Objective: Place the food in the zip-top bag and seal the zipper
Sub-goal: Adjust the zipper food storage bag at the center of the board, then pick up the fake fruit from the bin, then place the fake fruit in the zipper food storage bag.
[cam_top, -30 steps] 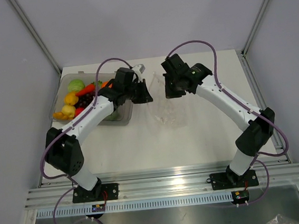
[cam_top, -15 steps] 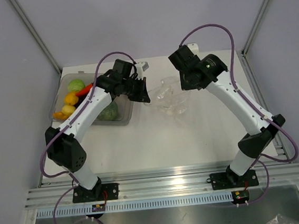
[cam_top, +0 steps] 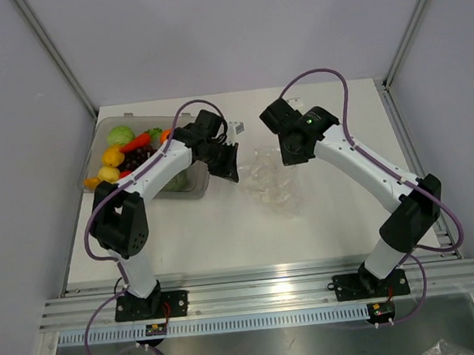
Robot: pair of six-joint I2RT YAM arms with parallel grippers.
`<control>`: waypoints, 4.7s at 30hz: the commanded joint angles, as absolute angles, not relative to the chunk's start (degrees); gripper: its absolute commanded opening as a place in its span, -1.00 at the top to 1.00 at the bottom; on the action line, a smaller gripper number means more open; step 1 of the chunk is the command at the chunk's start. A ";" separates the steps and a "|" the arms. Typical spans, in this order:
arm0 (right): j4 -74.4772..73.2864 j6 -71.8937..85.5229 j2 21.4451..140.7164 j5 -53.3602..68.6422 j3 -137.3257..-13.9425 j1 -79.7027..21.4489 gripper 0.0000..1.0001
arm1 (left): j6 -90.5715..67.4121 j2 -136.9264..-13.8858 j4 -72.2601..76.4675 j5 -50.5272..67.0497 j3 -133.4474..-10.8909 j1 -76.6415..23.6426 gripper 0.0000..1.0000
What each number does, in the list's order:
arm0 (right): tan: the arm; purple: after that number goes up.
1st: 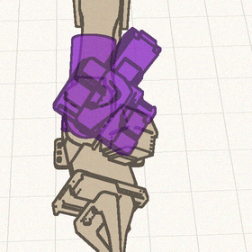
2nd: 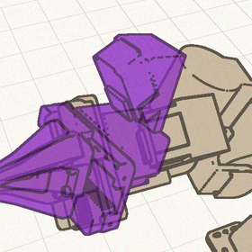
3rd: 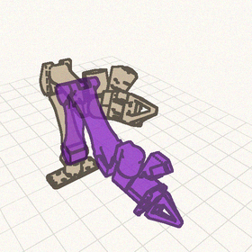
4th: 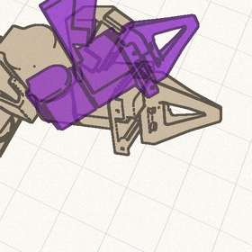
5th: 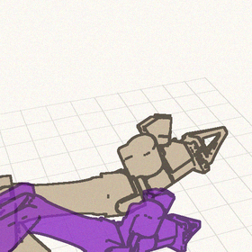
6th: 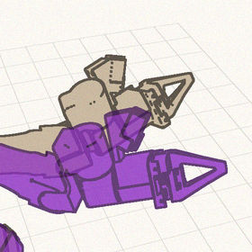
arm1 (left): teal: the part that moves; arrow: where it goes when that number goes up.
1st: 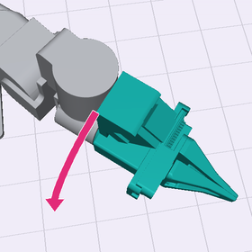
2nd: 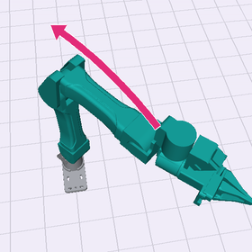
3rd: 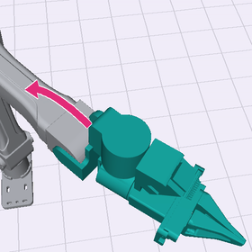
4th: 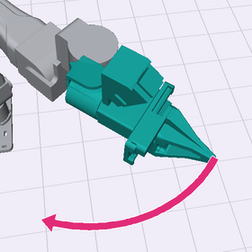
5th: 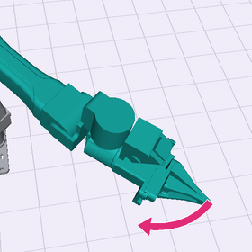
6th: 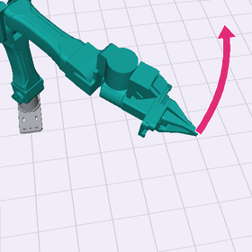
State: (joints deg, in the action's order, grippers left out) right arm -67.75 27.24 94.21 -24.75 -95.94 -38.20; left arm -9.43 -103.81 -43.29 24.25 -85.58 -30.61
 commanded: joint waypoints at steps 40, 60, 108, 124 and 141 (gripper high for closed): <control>-57.57 31.12 103.80 -15.47 -106.88 -38.58 1.00 | -18.88 -85.69 -44.38 6.35 -90.36 -6.96 -0.72; -55.20 29.44 104.06 -12.30 -105.38 -38.58 1.00 | -26.72 -104.48 -37.79 6.42 -89.64 7.47 -0.15; -56.16 29.62 106.79 -11.43 -107.49 -38.58 1.00 | -24.35 -101.36 -39.90 -3.16 -86.22 0.44 1.00; -54.84 30.67 105.73 -10.72 -105.65 -38.76 1.00 | -21.97 -88.43 -45.52 13.08 -98.78 -3.51 1.00; -51.86 32.34 102.93 -5.63 -104.68 -38.85 1.00 | -26.62 -83.94 -42.72 27.60 -94.59 -12.12 1.00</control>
